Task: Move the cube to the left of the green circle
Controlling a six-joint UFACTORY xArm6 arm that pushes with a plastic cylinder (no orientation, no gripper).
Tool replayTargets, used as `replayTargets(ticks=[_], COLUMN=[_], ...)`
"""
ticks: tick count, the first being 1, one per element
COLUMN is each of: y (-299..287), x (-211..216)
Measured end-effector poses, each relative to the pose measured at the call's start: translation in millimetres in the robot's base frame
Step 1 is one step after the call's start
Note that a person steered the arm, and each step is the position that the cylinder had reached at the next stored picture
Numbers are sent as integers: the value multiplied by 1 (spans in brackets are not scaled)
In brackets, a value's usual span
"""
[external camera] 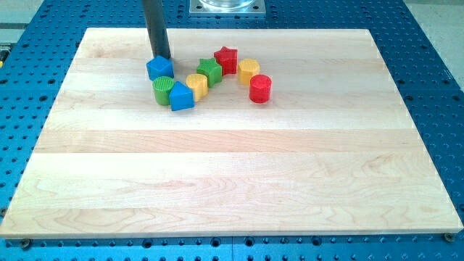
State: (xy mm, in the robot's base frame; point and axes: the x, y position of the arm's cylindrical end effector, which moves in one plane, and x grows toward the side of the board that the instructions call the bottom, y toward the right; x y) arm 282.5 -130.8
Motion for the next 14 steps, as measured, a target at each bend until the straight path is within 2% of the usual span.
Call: replayTargets(ticks=[1, 2, 4, 5, 6, 9, 10, 11, 12, 13, 14], y=[0, -4, -52, -5, 32, -12, -6, -2, -2, -1, 53], x=[41, 50, 62, 42, 54, 86, 62, 0, -31, -51, -54])
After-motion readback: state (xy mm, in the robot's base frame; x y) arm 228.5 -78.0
